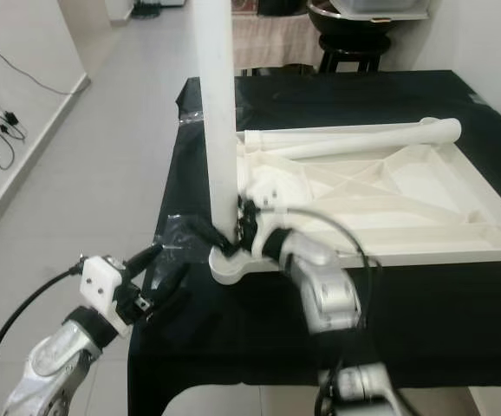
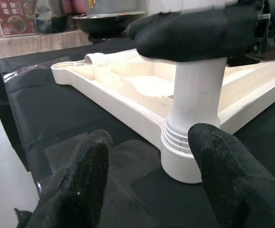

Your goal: Building children table

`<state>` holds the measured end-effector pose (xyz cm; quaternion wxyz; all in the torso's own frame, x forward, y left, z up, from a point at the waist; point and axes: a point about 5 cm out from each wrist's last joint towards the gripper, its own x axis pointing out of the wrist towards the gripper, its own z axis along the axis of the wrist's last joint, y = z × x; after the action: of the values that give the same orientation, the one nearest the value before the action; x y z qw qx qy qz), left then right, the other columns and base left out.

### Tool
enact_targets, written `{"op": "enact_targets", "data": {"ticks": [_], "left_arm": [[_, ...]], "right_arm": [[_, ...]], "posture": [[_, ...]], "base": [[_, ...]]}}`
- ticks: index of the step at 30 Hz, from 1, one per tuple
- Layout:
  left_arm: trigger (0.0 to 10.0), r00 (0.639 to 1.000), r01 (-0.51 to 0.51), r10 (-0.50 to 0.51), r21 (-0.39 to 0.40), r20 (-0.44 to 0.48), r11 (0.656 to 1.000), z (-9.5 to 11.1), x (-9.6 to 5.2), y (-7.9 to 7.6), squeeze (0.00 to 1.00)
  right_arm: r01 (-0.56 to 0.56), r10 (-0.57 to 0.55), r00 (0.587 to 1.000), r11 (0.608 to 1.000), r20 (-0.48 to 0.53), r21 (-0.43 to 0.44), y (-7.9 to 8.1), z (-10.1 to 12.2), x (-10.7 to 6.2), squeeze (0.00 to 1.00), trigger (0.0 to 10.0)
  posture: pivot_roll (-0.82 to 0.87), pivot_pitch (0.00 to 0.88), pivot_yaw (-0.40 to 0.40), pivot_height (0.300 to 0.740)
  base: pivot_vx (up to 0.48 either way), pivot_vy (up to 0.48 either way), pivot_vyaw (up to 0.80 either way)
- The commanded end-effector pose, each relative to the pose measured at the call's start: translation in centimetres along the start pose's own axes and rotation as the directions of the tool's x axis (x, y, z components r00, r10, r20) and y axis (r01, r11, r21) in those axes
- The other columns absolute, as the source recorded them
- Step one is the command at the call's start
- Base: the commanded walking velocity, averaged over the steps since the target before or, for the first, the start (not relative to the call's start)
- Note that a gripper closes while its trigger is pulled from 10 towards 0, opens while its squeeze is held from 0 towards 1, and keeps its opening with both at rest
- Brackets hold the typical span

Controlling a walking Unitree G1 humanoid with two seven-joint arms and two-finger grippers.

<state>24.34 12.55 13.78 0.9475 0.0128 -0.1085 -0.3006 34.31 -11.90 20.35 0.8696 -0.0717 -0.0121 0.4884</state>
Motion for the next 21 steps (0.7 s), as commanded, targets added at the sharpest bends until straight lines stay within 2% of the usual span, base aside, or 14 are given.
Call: {"op": "enact_targets", "data": {"ticks": [1, 6, 8, 11, 12, 13, 14, 21], "left_arm": [[10.0, 1.0, 0.018, -0.018, 0.007, -0.018, 1.0, 0.0, -0.3, -0.2, 0.0], [10.0, 1.0, 0.022, -0.022, 0.007, -0.02, 1.0, 0.0, -0.3, -0.4, 0.0], [10.0, 0.999, 0.031, -0.031, 0.008, -0.022, 0.999, 0.0, -0.4, -0.6, 0.0], [10.0, 0.999, 0.046, -0.046, 0.009, -0.021, 0.999, 0.1, -0.4, -1.0, 0.0], [10.0, 0.998, 0.052, -0.051, 0.01, -0.021, 0.999, 0.1, -0.4, -1.1, 0.0], [10.0, 0.998, 0.052, -0.051, 0.01, -0.021, 0.999, 0.1, -0.4, -1.1, 0.0], [10.0, 0.998, 0.055, -0.055, 0.01, -0.02, 0.998, 0.2, -0.4, -1.2, 0.0], [10.0, 0.998, 0.066, -0.066, 0.005, -0.017, 0.998, 0.2, -0.5, -1.5, 0.0]], "right_arm": [[-0.057, 0.058, 0.997, 0.998, -0.055, 0.014, -0.4, -1.0, 0.0, 0.0, 10.0], [-0.098, 0.101, 0.993, 0.994, -0.066, 0.036, -0.9, -0.8, 0.1, 0.0, 10.0], [-0.143, 0.149, 0.982, 0.988, -0.117, 0.061, -1.4, -1.5, 0.4, 0.0, 10.0], [-0.129, 0.141, 0.978, 0.988, -0.156, 0.082, -1.9, -2.3, 0.8, 0.0, 10.0], [-0.124, 0.137, 0.978, 0.988, -0.156, 0.091, -2.1, -2.4, 0.8, 0.0, 0.8], [-0.124, 0.137, 0.978, 0.988, -0.156, 0.091, -2.1, -2.4, 0.8, 0.0, 0.8], [-0.123, 0.138, 0.979, 0.987, -0.148, 0.105, -2.5, -2.3, 0.7, 0.0, 0.0], [-0.136, 0.152, 0.978, 0.984, -0.139, 0.118, -3.4, -2.2, -0.2, 0.0, 0.0]], "posture": [[-0.05, 0.129, 0.02, 0.74], [-0.04, 0.131, 0.019, 0.74], [-0.03, 0.132, 0.01, 0.74], [-0.03, 0.135, 0.009, 0.74], [-0.02, 0.139, 0.003, 0.74], [-0.02, 0.139, 0.003, 0.74], [-0.02, 0.143, 0.0, 0.74], [-0.05, 0.152, -0.004, 0.74]], "base": [[0.0, 0.0, 0.0], [0.0, 0.0, 0.0], [0.0, 0.0, 0.0], [0.0, 0.0, 0.0], [0.0, 0.0, 0.0], [0.0, 0.0, 0.0], [0.0, 0.0, 0.0], [0.0, 0.0, 0.0]]}}
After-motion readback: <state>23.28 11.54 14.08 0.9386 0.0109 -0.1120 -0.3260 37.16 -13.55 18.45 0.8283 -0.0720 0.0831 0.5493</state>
